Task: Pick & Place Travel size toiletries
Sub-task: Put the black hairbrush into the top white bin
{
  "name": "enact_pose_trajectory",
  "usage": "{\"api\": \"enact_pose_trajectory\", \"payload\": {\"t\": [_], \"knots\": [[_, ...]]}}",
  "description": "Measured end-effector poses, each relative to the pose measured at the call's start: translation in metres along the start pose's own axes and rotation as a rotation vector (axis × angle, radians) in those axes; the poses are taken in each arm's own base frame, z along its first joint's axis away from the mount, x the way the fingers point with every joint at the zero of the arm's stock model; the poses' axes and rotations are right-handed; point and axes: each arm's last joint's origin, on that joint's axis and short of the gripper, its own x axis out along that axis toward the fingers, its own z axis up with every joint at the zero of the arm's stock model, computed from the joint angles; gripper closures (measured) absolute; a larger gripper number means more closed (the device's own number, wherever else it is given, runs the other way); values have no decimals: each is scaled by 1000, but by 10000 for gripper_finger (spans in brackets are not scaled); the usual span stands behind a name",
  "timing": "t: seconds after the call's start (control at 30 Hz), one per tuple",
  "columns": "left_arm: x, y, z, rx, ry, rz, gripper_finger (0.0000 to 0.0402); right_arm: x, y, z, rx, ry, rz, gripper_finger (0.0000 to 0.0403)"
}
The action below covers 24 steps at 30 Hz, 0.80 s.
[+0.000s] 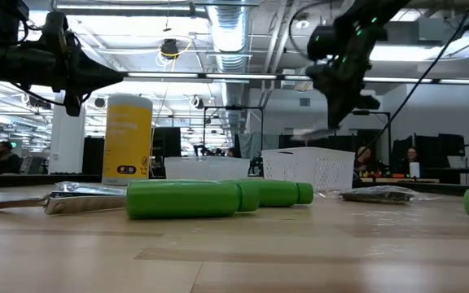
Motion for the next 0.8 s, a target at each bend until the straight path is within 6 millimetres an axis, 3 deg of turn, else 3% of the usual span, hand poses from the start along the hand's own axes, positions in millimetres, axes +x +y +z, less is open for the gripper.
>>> {"api": "enact_pose_trajectory", "payload": {"t": [0.23, 0.53, 0.63, 0.8], "knots": [[0, 0, 0, 0, -1, -1, 400, 22, -6, 34, -44, 41, -32, 403], [0, 0, 1, -1, -7, -3, 400, 48, 1, 51, -94, 114, -121, 396], [0, 0, 1, -1, -9, -4, 400, 48, 6, 50, -163, 107, -136, 373], [0, -1, 1, -2, -13, -6, 400, 38, 11, 48, -201, 68, -163, 301]]}}
